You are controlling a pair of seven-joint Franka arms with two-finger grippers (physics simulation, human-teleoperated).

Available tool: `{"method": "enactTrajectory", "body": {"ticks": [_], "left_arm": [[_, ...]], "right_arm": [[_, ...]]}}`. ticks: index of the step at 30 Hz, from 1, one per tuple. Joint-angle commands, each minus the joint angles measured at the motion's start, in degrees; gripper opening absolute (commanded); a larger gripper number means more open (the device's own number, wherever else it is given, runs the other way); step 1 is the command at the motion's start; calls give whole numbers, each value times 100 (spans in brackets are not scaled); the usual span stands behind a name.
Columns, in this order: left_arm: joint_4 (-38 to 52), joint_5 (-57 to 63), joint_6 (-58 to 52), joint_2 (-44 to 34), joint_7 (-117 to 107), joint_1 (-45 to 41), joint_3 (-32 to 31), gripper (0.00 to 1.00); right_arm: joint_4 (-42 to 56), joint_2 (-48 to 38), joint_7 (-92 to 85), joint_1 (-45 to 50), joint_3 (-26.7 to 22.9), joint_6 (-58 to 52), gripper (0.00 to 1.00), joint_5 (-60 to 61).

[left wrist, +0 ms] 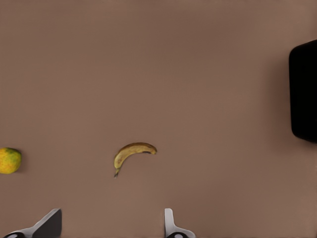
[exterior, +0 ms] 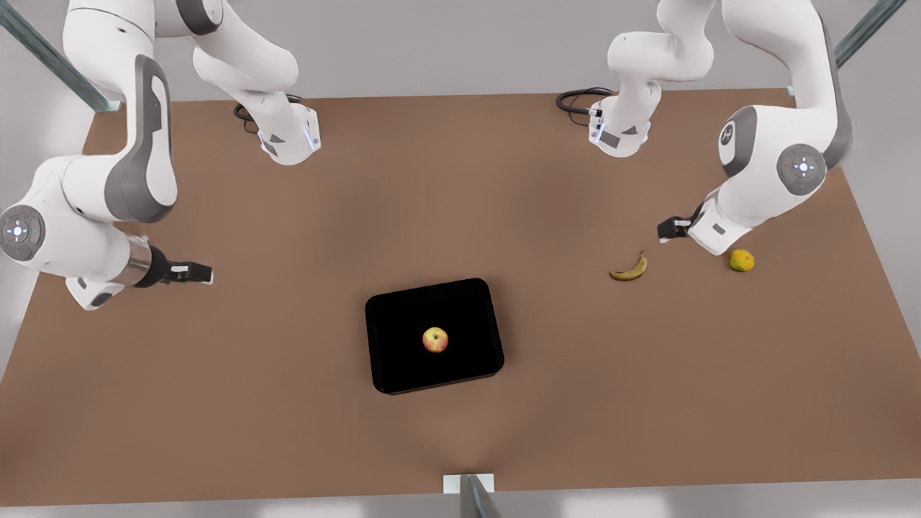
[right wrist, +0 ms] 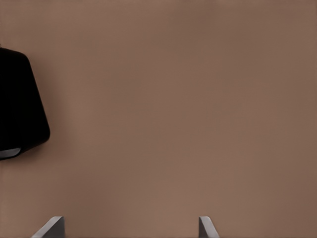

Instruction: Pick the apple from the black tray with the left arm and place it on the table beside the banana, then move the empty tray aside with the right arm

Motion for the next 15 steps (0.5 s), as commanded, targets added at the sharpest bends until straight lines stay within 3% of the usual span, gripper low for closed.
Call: {"method": "enactTrajectory", "body": {"ticks": [1,4,7,10,15], "left_arm": [[12,11,833,12,-823,-780,-1,100],[723,-7,824,565,-1130,-1026,-168,100],[2445,11,815,1953,-3599,-2361,-203,100],[3466,37,894,2921,-3935,-3162,-352,100],[3660,143,1658,3510,-2282,-3408,-652,100]], "right_arm": [[0,7,46,3,3,756,100,20],[0,7,2,3,3,774,100,20],[0,15,-7,3,3,800,100,20],[0,15,2,3,3,809,100,20],[0,15,-7,3,3,818,100,20]]}}
